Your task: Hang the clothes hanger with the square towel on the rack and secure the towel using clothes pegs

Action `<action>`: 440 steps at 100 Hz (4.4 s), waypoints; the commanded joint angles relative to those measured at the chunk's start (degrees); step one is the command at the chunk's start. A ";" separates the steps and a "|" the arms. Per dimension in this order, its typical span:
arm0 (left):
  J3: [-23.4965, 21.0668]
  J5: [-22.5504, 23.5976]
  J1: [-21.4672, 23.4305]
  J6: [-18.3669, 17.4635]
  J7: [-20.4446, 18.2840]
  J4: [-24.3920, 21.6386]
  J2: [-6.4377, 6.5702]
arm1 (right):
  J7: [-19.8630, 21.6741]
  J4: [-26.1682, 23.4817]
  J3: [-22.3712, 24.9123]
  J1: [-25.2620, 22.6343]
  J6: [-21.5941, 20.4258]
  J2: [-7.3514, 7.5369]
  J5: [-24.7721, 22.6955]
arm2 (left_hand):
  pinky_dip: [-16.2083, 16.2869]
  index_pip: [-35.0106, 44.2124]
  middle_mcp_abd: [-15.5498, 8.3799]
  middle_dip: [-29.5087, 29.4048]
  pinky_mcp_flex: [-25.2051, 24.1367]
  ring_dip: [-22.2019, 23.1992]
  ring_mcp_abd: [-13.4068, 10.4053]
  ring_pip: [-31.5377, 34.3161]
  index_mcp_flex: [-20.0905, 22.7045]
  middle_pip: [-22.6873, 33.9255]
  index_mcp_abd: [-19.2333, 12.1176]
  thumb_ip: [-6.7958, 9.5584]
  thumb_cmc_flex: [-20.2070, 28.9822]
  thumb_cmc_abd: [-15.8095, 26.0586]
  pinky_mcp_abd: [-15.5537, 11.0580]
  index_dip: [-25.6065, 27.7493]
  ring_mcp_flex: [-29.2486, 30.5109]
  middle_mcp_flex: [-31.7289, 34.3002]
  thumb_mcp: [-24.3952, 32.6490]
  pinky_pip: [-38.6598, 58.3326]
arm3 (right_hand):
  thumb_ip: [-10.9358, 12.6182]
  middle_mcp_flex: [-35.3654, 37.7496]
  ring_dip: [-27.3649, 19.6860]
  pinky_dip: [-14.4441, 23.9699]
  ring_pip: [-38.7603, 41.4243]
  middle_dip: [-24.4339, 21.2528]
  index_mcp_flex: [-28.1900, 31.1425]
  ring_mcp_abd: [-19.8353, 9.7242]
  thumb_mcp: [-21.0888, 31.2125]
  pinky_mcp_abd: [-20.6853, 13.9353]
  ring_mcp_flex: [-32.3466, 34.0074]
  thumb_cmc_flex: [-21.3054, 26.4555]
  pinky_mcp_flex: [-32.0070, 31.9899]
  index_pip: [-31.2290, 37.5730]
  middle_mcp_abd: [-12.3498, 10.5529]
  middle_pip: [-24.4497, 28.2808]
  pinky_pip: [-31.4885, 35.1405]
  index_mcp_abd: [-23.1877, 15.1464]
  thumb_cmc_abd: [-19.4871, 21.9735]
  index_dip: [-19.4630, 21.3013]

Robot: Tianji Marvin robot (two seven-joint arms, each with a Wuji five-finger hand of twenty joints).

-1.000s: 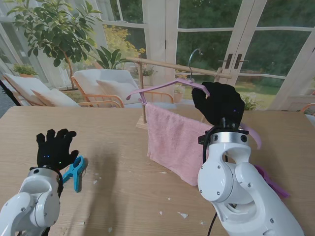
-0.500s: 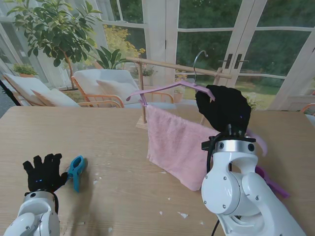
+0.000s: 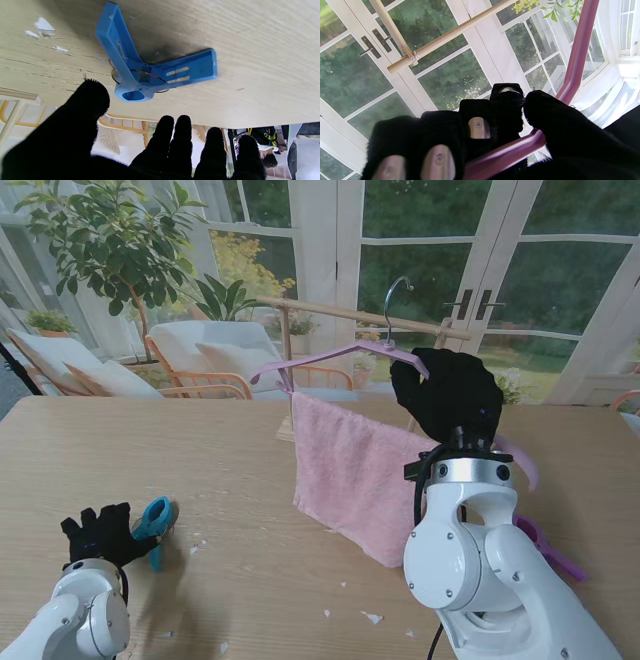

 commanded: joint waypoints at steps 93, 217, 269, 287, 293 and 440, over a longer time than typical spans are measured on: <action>11.17 -2.13 -13.44 -3.56 -3.98 10.00 0.79 | 2.22 1.62 -0.55 2.04 1.50 -0.22 -0.33 | 3.90 8.37 -5.69 0.99 0.32 0.48 -3.59 0.21 -3.43 3.53 -4.47 0.38 15.09 -2.54 0.08 4.33 1.82 0.22 8.25 1.92 | 2.15 1.33 -0.19 2.04 5.84 0.97 1.52 0.51 -0.33 -9.56 2.04 -1.70 4.68 0.60 0.78 2.56 11.58 -0.46 4.03 0.81; 6.72 -1.16 -8.07 -5.77 -7.70 6.96 1.38 | 1.57 2.68 -2.36 3.66 1.17 -0.50 0.16 | -9.43 -20.81 -5.03 -1.08 0.05 -8.77 -4.61 -2.11 -4.48 -14.71 -3.36 -2.29 0.66 -9.46 -1.43 1.24 -3.89 -5.34 12.76 -2.64 | 2.03 1.25 0.01 2.42 5.95 0.98 1.26 0.52 -0.91 -9.55 2.03 -1.34 4.72 0.52 0.78 2.53 11.58 -0.44 4.66 0.88; 6.57 -1.48 -7.94 -3.87 -8.96 7.32 1.54 | 1.71 2.44 -2.59 3.69 1.69 -0.51 -0.02 | -4.74 -23.62 -6.26 0.86 -0.44 -7.79 -5.35 -1.63 -4.10 -15.08 -3.53 -3.42 -1.86 -12.54 -1.90 -2.27 -3.91 -5.22 16.55 -0.37 | 2.02 1.25 0.13 2.55 6.01 0.99 1.26 0.50 -0.90 -9.61 2.03 -1.33 4.73 0.52 0.78 2.52 11.58 -0.44 4.57 0.89; 6.23 -1.42 -7.71 -3.92 -8.29 7.35 1.44 | 1.80 2.45 -2.72 3.80 1.75 -0.50 -0.10 | -3.59 -23.32 -6.89 0.40 -0.54 -7.84 -5.42 -2.00 -4.24 -15.41 -4.38 -2.83 1.22 -11.80 -1.88 -1.90 -3.86 -5.42 14.72 -0.56 | 1.99 1.25 0.16 2.62 6.03 0.99 1.23 0.50 -0.95 -9.63 2.04 -1.36 4.73 0.51 0.78 2.52 11.58 -0.42 4.62 0.90; 6.08 -0.46 -7.58 -3.92 -8.39 7.18 1.48 | 1.84 2.41 -2.70 3.78 1.76 -0.49 -0.11 | -4.35 -23.72 -7.03 -0.59 -0.27 -8.91 -5.37 -2.39 -4.28 -16.90 -4.76 -2.46 1.99 -11.01 -1.91 -2.64 -3.77 -5.90 13.10 -1.56 | 2.00 1.25 0.17 2.63 6.03 0.99 1.23 0.50 -0.94 -9.63 2.03 -1.33 4.73 0.51 0.78 2.52 11.58 -0.42 4.63 0.90; 7.85 -0.14 -9.74 -3.59 -7.29 8.65 1.39 | 2.51 2.14 -2.37 3.68 1.89 -0.34 -0.22 | -6.09 -21.95 -10.26 -1.20 -0.06 -15.40 -8.15 -2.80 -4.44 -18.01 -7.12 -2.73 0.56 -11.28 -2.14 4.92 -3.18 -6.05 12.91 -1.86 | 2.05 1.37 0.73 3.46 6.22 0.96 1.29 0.12 -0.84 -9.99 2.04 -1.42 4.83 0.60 0.69 2.47 11.58 -0.41 4.57 0.94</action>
